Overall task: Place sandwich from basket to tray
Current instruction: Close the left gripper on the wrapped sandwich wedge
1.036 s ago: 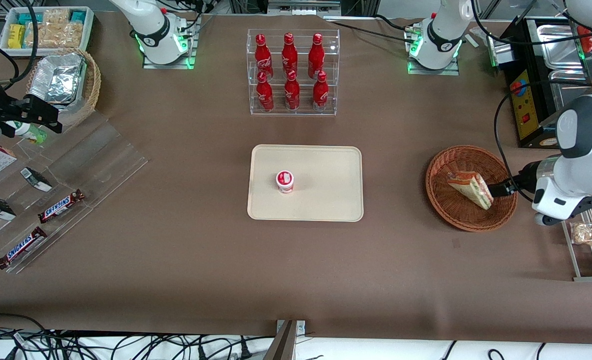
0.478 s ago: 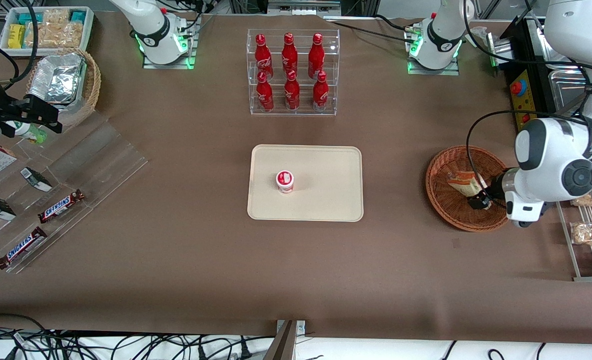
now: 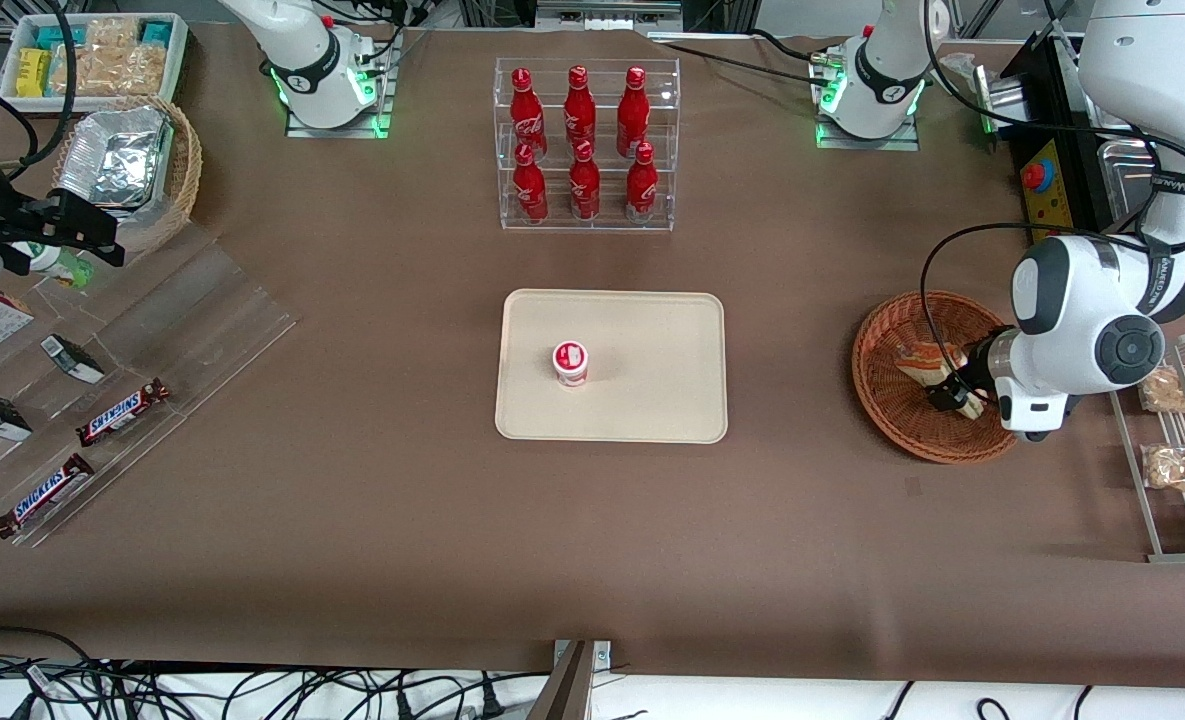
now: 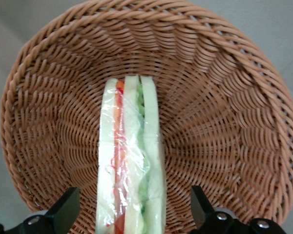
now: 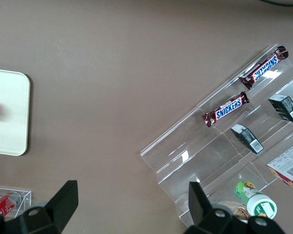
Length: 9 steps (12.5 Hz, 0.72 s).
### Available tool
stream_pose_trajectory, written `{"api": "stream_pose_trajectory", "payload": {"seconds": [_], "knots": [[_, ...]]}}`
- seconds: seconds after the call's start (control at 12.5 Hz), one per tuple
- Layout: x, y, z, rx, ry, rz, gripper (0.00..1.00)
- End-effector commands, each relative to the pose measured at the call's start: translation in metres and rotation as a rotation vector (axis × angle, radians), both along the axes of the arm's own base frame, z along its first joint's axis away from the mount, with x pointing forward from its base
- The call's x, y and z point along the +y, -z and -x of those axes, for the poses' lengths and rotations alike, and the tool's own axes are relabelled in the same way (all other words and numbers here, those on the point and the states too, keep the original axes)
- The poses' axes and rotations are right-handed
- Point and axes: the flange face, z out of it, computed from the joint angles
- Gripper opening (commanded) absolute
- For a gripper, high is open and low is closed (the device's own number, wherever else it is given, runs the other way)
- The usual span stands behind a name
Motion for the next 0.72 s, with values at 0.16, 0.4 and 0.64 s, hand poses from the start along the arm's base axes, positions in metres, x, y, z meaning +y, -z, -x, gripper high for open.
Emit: {"api": "stream_pose_trajectory", "payload": {"seconds": [0.16,0.4,0.64], "knots": [[-0.0019,-0.0082,0.0061,-0.017,-0.088,-0.052,0.77],[-0.0045,-0.0094,0.0049,-0.021,-0.103,-0.056,0.5],[-0.0081,-0.0093,0.005,-0.02,-0.1,-0.056,0.27]]}}
